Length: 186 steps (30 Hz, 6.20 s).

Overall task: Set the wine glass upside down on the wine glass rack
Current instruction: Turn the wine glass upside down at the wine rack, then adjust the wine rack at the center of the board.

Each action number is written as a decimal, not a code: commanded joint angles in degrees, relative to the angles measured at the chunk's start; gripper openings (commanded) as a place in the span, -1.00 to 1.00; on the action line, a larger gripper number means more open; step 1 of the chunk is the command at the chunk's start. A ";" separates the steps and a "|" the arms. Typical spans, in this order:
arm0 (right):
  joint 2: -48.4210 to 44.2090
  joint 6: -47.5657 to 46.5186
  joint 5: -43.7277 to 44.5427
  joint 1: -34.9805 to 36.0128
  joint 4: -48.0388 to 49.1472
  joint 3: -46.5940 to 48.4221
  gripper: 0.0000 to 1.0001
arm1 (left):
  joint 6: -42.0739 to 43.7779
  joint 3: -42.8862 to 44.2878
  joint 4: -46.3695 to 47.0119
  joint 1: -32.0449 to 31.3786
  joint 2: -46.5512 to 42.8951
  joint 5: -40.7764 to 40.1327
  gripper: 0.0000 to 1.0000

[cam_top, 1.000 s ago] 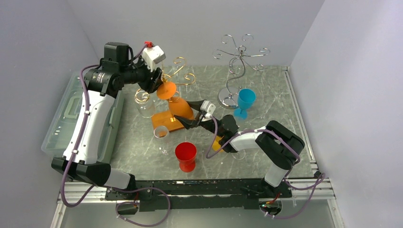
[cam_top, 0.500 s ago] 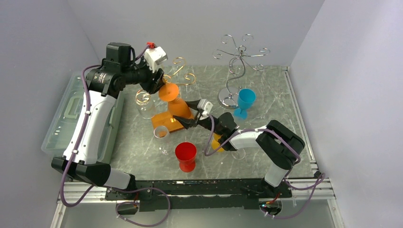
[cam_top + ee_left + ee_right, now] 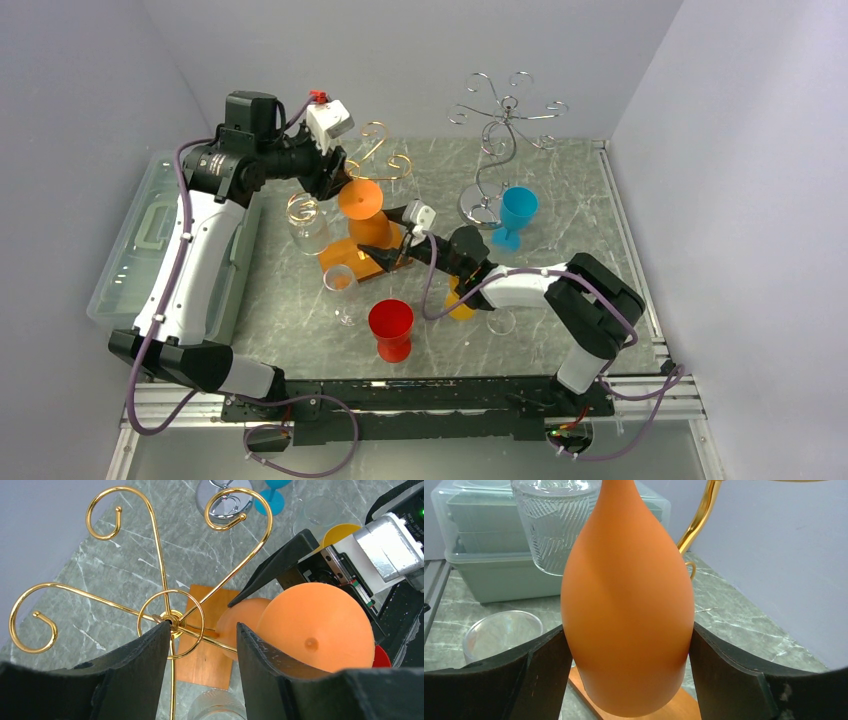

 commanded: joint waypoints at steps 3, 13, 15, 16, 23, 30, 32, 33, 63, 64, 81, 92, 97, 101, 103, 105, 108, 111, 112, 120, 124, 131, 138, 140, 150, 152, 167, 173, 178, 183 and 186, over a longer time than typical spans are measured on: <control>-1.09 2.44 2.93 -1.28 2.13 4.77 0.57 | -0.43 -1.17 -2.70 -0.99 -1.56 5.46 0.14; 1.09 3.45 2.83 -1.18 1.64 9.01 0.55 | 0.57 -1.52 -3.09 -0.99 -1.47 5.10 0.13; 1.80 3.30 2.46 -1.12 1.49 10.16 0.49 | 0.95 -1.72 -3.31 -0.99 -1.55 4.87 0.12; 2.16 2.96 2.55 -1.00 1.65 10.37 0.44 | 1.16 -1.79 -3.34 -0.99 -1.60 4.67 0.13; 2.56 3.23 4.62 -0.85 5.38 8.03 0.37 | 1.87 -1.69 -3.81 -0.99 -1.95 4.35 0.12; 1.15 2.61 4.46 -0.85 0.46 5.53 0.51 | 1.96 -0.31 -3.63 -0.99 -1.99 3.10 0.13; 0.53 2.36 4.10 -0.85 -1.67 4.48 0.55 | 2.01 -0.08 -3.41 -0.99 -2.17 2.48 0.13; 0.05 2.33 4.02 -0.85 -2.27 3.88 0.58 | 1.89 0.07 -3.33 -0.99 -2.23 2.25 0.13; -27.92 -2.33 -0.58 -0.89 -36.94 1.18 1.00 | -0.71 2.30 -0.93 -0.99 -3.16 -4.03 0.34; -29.59 -2.66 -1.03 -1.01 -39.96 2.03 1.00 | -1.07 3.04 -0.57 -0.99 -3.19 -5.08 0.38; -23.45 1.98 14.52 -6.57 -73.96 39.97 0.63 | -5.15 13.30 -5.85 4.67 0.90 -21.30 0.72; -6.30 7.68 14.08 -9.68 -82.63 61.44 0.46 | -0.36 17.55 -17.36 15.18 5.51 -11.06 0.57; -3.54 8.52 11.72 -9.99 -82.33 61.98 0.41 | 1.53 12.64 -16.62 15.18 4.00 -12.50 0.55; -2.42 8.72 10.77 -10.06 -82.65 61.41 0.33 | 1.19 8.96 -12.66 15.18 2.27 -13.76 0.44; -2.33 9.28 10.32 -10.08 -81.93 60.60 0.26 | 0.90 7.42 -10.29 15.18 1.93 -14.18 0.35; -2.63 9.79 9.71 -10.08 -81.16 59.18 0.20 | 0.63 6.97 -8.57 15.18 2.39 -14.60 0.24; -3.11 10.28 8.96 -10.08 -80.51 57.08 0.14 | 0.25 7.83 -7.61 15.18 3.88 -13.74 0.19; -4.34 10.95 8.35 -10.08 -79.06 53.98 0.09 | 0.27 8.08 -6.43 15.18 5.05 -13.22 0.16; -4.82 11.17 8.16 -10.08 -78.51 52.90 0.06 | 0.36 7.82 -5.82 15.18 5.18 -13.14 0.16; -7.17 11.96 6.49 -10.08 -76.80 47.46 -0.30 | 1.39 6.39 -2.72 15.18 5.96 -13.90 0.12; -8.48 12.51 6.19 -10.08 -75.84 45.06 -0.40 | 1.65 5.63 -0.72 15.18 5.78 -13.99 0.12; -9.87 13.54 5.84 -10.08 -75.15 42.55 -0.50 | 2.20 9.11 0.96 15.18 9.60 -14.00 0.11; -11.23 15.84 5.31 -10.04 -73.74 40.19 -0.55 | 2.47 14.33 2.50 15.18 14.84 -13.33 0.09; -11.36 16.63 4.87 -10.00 -73.61 39.75 -0.56 | 2.72 15.95 2.54 15.18 16.21 -13.16 0.08; -12.24 21.32 2.25 -9.11 -72.65 36.24 -0.61 | 4.27 23.28 2.19 15.18 22.52 -12.94 0.06; -12.25 22.04 2.26 -8.59 -72.67 35.85 -0.61 | 4.62 24.52 2.31 14.82 23.78 -13.39 0.06; -12.12 25.62 2.89 -4.73 -72.62 34.69 -0.59 | 6.82 29.41 4.82 10.49 29.42 -18.24 0.04; -11.97 26.68 3.36 -3.99 -72.22 34.08 -0.58 | 8.67 32.17 5.12 9.03 31.51 -19.71 0.01; -11.79 27.20 4.24 -2.62 -72.22 33.39 -0.56 | 9.25 33.91 5.17 8.13 32.97 -20.15 -0.02; -12.76 27.72 5.48 -2.43 -72.06 32.36 -0.48 | 9.72 34.75 5.56 7.17 33.84 -20.28 -0.03; -13.35 27.63 6.35 -2.37 -72.12 32.06 -0.39 | 10.44 34.99 6.31 6.26 34.16 -20.86 -0.03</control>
